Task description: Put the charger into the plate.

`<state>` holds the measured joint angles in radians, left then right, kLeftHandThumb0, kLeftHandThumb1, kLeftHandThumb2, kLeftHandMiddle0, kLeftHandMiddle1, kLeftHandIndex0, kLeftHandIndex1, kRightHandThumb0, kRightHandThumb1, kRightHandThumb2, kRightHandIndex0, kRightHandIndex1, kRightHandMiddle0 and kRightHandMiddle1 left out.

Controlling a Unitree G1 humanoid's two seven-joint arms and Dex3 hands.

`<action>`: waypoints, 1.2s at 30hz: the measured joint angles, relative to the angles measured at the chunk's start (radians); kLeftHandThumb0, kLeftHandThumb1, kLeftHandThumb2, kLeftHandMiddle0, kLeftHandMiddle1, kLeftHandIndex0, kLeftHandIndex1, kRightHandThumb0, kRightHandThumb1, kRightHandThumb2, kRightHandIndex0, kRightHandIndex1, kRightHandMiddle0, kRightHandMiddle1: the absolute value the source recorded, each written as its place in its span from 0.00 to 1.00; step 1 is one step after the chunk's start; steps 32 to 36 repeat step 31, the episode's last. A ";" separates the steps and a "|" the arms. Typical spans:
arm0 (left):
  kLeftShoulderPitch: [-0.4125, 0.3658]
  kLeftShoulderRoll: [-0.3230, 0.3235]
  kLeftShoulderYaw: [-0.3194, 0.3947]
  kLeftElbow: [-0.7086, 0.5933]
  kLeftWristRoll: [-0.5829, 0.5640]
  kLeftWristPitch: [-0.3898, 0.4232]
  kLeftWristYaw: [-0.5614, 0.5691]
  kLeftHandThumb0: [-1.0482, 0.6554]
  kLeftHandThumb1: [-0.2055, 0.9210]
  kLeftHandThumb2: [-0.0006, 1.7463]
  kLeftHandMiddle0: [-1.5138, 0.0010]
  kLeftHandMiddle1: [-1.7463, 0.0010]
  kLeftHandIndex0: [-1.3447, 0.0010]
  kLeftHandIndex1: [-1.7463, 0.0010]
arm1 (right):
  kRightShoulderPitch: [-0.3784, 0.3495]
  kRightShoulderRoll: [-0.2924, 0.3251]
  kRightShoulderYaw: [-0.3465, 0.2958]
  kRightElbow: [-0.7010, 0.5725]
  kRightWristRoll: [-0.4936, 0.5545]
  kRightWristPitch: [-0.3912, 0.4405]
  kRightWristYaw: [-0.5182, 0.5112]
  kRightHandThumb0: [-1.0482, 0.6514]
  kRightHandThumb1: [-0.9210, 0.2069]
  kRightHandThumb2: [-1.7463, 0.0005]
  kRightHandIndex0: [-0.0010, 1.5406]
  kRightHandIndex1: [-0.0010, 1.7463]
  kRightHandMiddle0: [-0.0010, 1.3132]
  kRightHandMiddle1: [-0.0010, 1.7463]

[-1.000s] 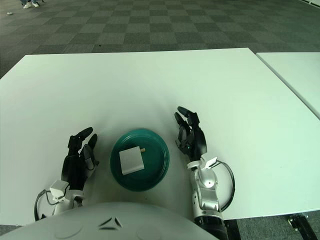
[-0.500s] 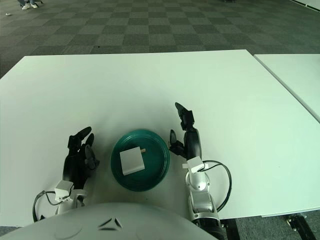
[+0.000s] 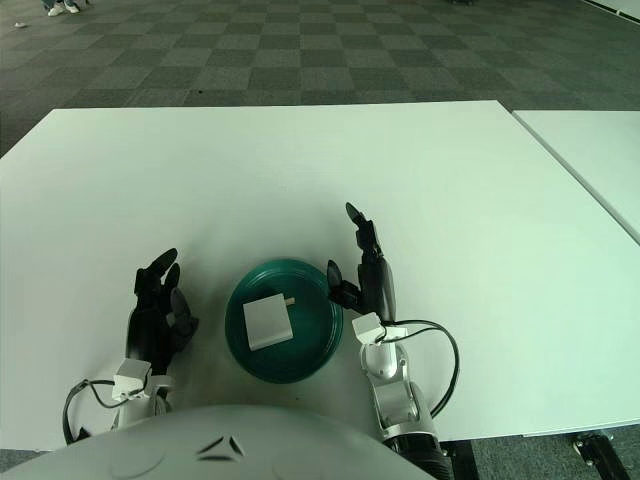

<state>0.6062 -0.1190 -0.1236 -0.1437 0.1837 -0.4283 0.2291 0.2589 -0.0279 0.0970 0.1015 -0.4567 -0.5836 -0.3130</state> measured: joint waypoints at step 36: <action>-0.049 0.016 0.003 0.030 -0.062 0.005 -0.052 0.13 1.00 0.58 0.79 0.98 1.00 0.53 | 0.196 -0.034 -0.010 -0.207 0.280 0.240 0.193 0.10 0.00 0.52 0.11 0.01 0.00 0.26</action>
